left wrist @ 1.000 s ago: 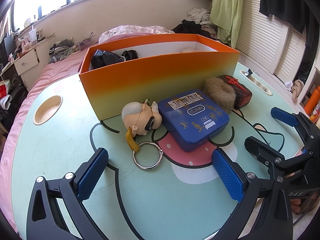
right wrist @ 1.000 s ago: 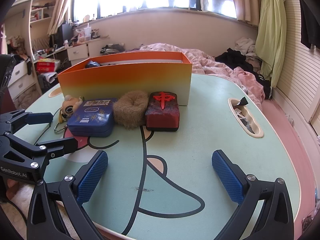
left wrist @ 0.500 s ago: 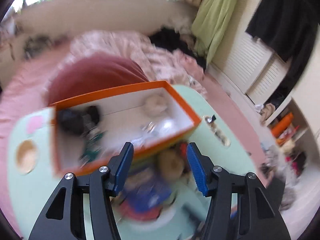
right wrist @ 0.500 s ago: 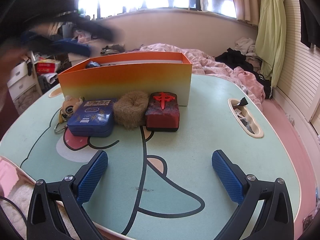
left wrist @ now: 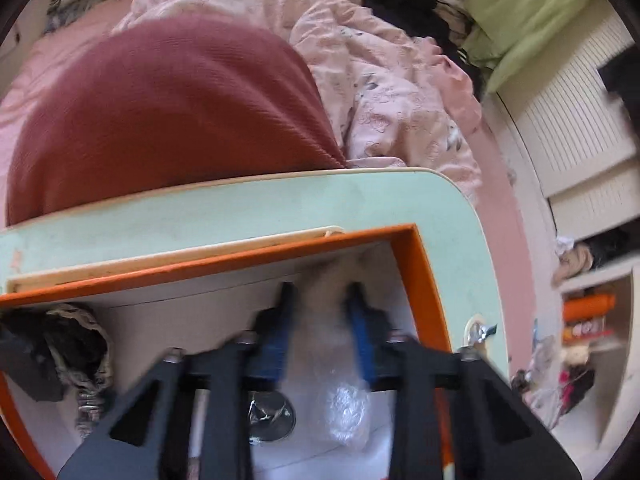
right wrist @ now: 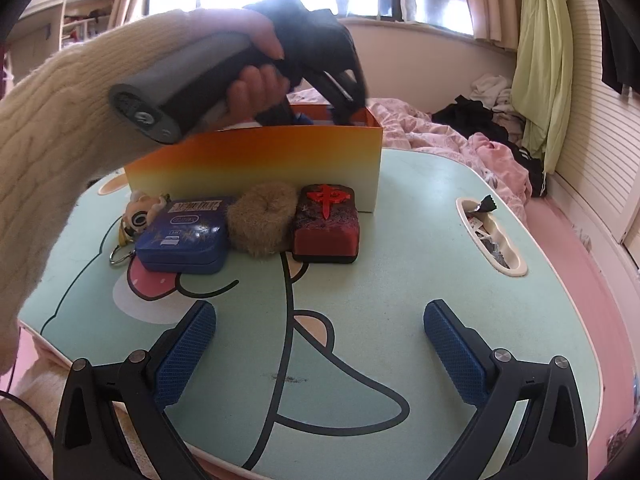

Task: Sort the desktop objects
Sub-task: 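Reach the left gripper into the box and grasp the white fluffy ball, then place the white fluffy ball on top of the blue tin, open left gripper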

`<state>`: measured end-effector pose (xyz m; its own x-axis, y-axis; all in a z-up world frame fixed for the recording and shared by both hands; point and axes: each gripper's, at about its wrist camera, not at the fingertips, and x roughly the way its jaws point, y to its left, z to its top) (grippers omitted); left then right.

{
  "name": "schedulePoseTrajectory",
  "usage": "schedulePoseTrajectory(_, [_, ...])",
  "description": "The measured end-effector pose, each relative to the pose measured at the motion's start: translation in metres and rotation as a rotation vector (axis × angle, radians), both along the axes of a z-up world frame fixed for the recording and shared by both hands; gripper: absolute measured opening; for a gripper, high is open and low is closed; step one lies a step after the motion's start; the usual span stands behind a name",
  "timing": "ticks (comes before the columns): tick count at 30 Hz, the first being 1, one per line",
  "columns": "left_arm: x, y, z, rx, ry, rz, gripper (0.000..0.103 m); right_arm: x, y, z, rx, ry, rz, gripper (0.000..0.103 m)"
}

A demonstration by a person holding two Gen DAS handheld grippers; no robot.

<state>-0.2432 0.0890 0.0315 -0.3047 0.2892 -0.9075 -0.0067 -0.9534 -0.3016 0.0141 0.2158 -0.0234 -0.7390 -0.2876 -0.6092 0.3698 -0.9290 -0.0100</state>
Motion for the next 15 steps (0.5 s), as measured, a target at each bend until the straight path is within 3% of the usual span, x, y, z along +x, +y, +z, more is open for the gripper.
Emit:
schedulePoseTrajectory(2, [0.011, 0.002, 0.003, -0.035, 0.026, -0.039, 0.008, -0.001, -0.002, 0.000, 0.000, 0.001, 0.000, 0.103])
schedulePoseTrajectory(6, [0.026, -0.014, 0.016, 0.063, 0.074, -0.066, 0.008, -0.001, -0.002, -0.001, 0.000, 0.001, 0.000, 0.103])
schedulePoseTrajectory(8, [0.041, -0.021, 0.035, 0.094, 0.141, -0.072, 0.008, -0.002, -0.003, 0.000, -0.002, 0.001, 0.000, 0.103])
schedulePoseTrajectory(12, [0.101, -0.041, 0.078, 0.143, 0.309, -0.116, 0.008, 0.000, -0.002, -0.001, 0.000, 0.002, -0.001, 0.103])
schedulePoseTrajectory(15, [0.143, -0.058, 0.084, 0.201, 0.362, -0.146, 0.008, 0.000, -0.003, -0.001, 0.000, 0.002, -0.002, 0.103])
